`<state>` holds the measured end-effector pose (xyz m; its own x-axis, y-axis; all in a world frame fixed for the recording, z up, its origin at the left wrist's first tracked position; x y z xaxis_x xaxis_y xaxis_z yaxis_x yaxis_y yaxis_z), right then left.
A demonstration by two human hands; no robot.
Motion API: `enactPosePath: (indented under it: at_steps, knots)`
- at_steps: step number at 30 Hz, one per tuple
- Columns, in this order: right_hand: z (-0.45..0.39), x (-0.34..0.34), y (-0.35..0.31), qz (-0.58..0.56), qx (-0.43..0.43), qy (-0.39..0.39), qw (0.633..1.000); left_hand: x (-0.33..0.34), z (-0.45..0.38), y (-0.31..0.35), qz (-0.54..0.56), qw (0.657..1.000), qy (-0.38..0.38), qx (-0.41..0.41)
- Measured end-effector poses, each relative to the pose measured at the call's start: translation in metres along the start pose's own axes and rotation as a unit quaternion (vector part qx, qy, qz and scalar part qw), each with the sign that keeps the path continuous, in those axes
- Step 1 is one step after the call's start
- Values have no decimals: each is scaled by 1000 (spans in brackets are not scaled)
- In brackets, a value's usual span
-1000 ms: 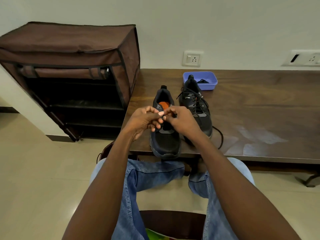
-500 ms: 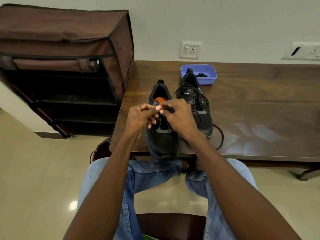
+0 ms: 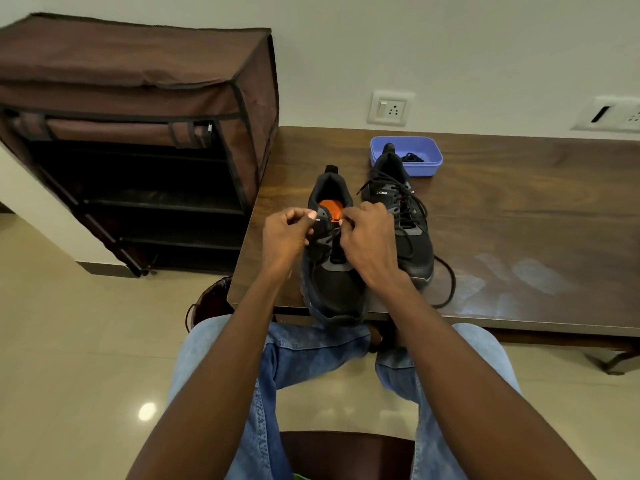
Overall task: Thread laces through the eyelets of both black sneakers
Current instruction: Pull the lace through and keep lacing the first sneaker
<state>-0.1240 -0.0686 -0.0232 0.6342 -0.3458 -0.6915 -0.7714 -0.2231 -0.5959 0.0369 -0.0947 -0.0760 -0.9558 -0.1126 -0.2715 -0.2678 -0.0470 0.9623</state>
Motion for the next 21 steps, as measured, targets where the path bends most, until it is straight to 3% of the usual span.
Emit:
enactPosePath:
  at_steps: [7, 18, 21]
  knots:
    - [1, 11, -14, 82, -38, 6, 996, 6, -7, 4, -114, 991, -32, 56]
    - [-5, 28, -7, 25, 6, -30, 999, 2, -2, -5, -139, 988, -8, 73]
    - [-13, 30, 9, -63, 63, -62, 994, 1, -2, -5, -134, 988, -5, 81]
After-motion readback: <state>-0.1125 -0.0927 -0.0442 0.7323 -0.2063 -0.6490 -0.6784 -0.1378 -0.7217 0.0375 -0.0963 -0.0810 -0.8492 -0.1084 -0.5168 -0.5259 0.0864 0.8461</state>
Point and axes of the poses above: each hand's wrist, its own z-axis away from the middle knuckle, its own x-axis out of the palm, y = z × x, the point moved 9 cm from there along -z, towards the middle knuckle, and after that the axes turned 11 degrees about -z, right-handed, at the moved point
